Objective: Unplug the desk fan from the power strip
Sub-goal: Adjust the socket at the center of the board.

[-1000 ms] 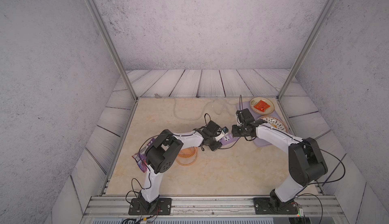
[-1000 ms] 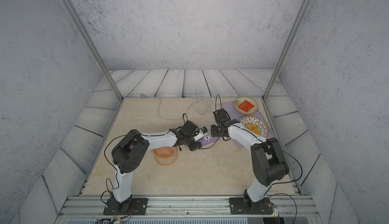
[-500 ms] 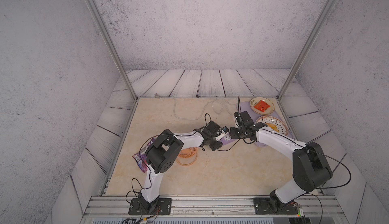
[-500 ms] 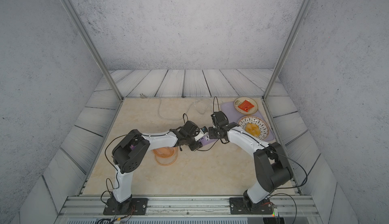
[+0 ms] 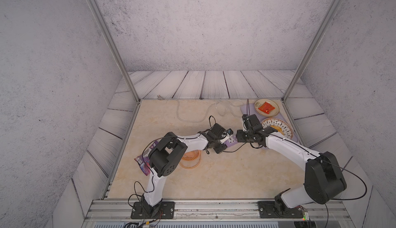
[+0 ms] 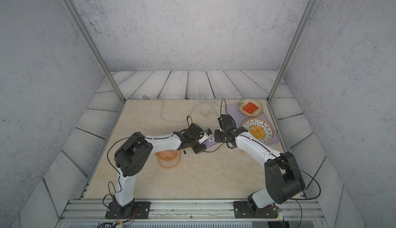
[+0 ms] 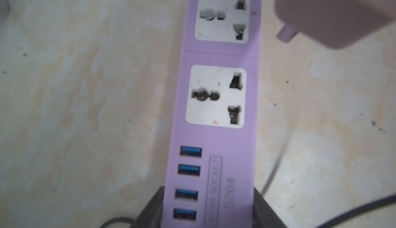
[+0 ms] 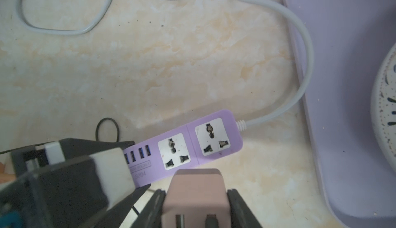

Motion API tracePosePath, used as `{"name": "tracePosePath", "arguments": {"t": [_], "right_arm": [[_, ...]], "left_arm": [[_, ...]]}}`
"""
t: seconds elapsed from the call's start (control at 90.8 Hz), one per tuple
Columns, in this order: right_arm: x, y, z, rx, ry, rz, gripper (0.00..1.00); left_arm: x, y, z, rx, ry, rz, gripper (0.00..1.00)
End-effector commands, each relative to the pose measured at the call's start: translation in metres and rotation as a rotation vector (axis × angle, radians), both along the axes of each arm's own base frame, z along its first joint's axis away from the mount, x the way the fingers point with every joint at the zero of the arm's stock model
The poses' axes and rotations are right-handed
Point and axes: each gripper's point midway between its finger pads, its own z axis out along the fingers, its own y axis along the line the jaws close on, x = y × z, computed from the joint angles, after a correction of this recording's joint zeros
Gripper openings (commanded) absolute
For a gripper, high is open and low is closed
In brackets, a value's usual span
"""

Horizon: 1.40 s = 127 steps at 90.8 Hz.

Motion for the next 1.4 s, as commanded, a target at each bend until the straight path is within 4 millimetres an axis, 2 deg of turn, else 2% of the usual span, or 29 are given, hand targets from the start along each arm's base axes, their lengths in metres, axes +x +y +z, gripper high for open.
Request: {"name": "tracePosePath", "arguments": {"t": [0.0,0.132,0.242,0.418,0.594,0.749,0.793,0.848,0.903,1.035,1.2,1.387], "right_arm": [[-0.017,-0.006,0.002,0.029,0.010,-0.027,0.09],[-0.033,-0.008,-0.001,0.067,0.022,-0.034,0.10],[-0.046,-0.008,-0.001,0.115,0.024,-0.039,0.10],[-0.063,-0.010,0.001,0.164,0.022,-0.036,0.10],[-0.079,-0.002,0.002,0.247,0.047,-0.014,0.10],[-0.088,0.001,-0.002,0.294,0.068,-0.012,0.10],[-0.090,0.001,-0.002,0.298,0.067,-0.015,0.10],[-0.090,0.000,-0.002,0.300,0.061,-0.019,0.10],[-0.091,0.000,-0.003,0.301,0.063,-0.017,0.10],[-0.091,0.002,-0.003,0.312,0.070,-0.013,0.10],[-0.091,0.012,-0.005,0.372,0.090,-0.009,0.10],[-0.093,0.026,-0.017,0.468,0.148,-0.010,0.10]], "left_arm": [[0.013,0.003,0.025,-0.002,-0.058,0.053,0.06],[0.017,0.003,0.037,-0.014,-0.082,0.063,0.24],[0.019,0.003,0.044,-0.018,-0.093,0.070,0.35],[0.021,0.005,0.059,-0.040,-0.121,0.090,0.47],[0.027,0.009,0.075,-0.046,-0.155,0.129,0.60],[0.025,0.010,0.080,-0.070,-0.158,0.141,0.62],[0.024,0.008,0.077,-0.072,-0.150,0.134,0.56],[0.024,0.007,0.070,-0.063,-0.140,0.125,0.44],[0.027,0.006,0.065,-0.050,-0.132,0.133,0.43],[0.029,0.006,0.066,-0.065,-0.129,0.161,0.54],[0.029,0.017,0.088,-0.111,-0.160,0.235,0.61],[0.026,0.038,0.120,-0.182,-0.174,0.372,0.64]]}}
